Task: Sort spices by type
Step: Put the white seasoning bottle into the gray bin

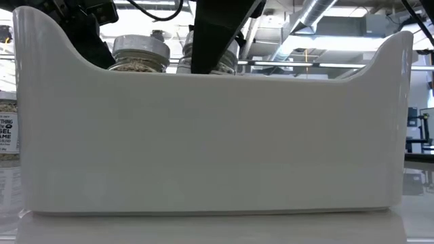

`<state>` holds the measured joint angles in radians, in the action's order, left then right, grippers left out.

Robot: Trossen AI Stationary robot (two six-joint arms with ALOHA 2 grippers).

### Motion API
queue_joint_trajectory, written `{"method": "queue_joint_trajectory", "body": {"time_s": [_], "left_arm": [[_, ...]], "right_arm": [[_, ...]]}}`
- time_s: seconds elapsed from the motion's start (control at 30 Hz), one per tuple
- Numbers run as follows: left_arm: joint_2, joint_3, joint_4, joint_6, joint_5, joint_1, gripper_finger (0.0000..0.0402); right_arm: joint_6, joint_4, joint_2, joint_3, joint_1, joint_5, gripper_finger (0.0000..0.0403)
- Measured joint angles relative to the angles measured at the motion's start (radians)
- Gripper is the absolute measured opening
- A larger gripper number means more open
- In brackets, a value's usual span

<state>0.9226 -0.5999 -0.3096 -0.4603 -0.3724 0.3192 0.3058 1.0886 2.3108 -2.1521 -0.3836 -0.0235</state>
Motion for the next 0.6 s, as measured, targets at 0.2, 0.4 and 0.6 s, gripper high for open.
{"method": "queue_joint_trajectory", "body": {"time_s": [0.2,0.4,0.6], "left_arm": [[0.000,0.000,0.000,0.000,0.000,0.000,0.0126],[0.000,0.000,0.000,0.000,0.000,0.000,0.0126],[0.000,0.000,0.000,0.000,0.000,0.000,0.0126]], "right_arm": [[-0.001,0.000,0.000,0.000,0.000,0.002,0.0241],[-0.001,0.000,0.001,0.000,0.000,0.008,0.0241],[-0.001,-0.001,0.001,0.000,0.000,0.008,0.0253]]}}
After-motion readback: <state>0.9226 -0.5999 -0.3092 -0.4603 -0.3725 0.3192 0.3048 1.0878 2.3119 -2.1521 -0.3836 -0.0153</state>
